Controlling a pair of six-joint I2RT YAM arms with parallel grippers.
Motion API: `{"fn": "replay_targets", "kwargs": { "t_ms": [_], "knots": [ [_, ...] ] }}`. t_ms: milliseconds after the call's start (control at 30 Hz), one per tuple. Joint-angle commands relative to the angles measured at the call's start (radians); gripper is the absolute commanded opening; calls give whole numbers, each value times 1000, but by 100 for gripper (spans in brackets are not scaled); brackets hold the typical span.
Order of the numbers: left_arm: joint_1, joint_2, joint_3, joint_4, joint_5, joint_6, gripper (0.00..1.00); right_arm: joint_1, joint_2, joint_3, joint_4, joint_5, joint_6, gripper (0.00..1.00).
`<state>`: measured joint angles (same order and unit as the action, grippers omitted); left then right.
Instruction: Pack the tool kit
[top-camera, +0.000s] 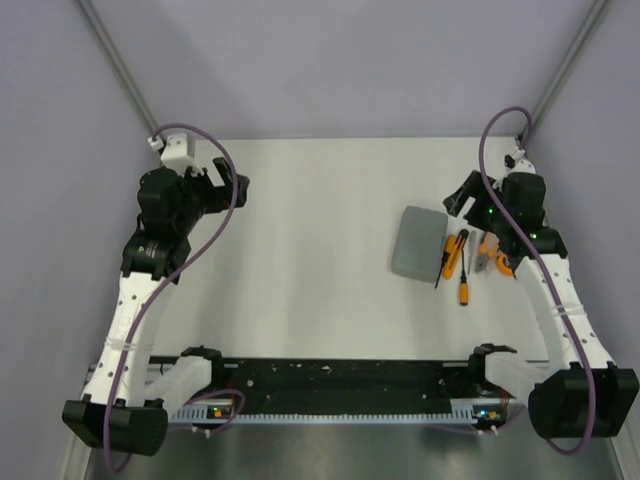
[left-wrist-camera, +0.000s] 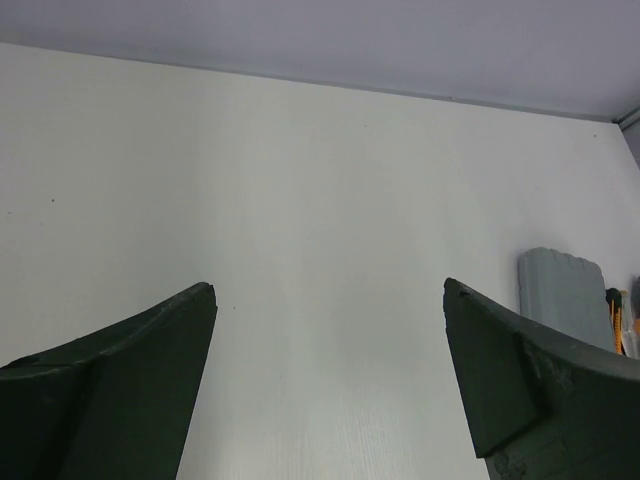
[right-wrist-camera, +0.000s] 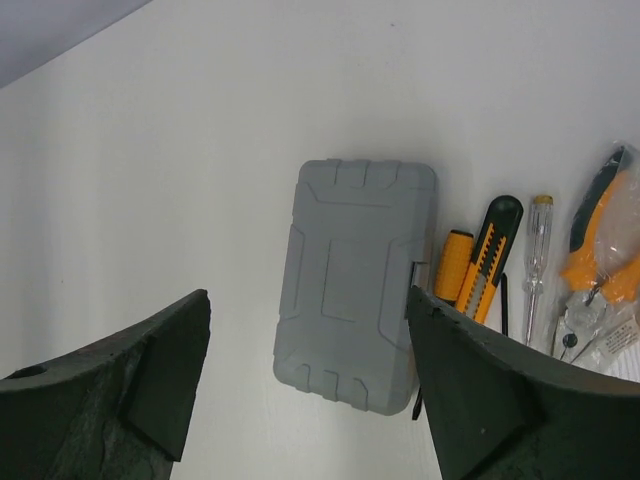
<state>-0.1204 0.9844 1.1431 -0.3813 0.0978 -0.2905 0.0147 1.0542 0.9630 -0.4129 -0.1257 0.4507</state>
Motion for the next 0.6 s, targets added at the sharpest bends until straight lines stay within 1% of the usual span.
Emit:
{"fn": "replay_targets", "kwargs": {
  "t_ms": [0, 167, 267, 367, 467, 567],
  "knots": [
    [1, -3, -26, 81, 45, -32, 98, -2, 13, -3, -7, -23, 8, 79],
    [1, 13, -51, 107, 150, -41, 98, -1, 90, 0, -9, -66, -26, 87],
    [1, 19, -81, 134, 201, -56, 98, 24, 105, -7, 5, 15, -32, 89],
    [1, 31, -100, 154, 220, -88, 98, 39, 147, 11, 5, 78, -38, 88],
    [1, 57, -105, 157, 226, -102, 98, 63, 208, 43, -23, 147, -27, 83],
    [1, 74, -115, 179, 230, -116, 98, 96, 262, 55, -26, 202, -15, 82]
  ]
}}
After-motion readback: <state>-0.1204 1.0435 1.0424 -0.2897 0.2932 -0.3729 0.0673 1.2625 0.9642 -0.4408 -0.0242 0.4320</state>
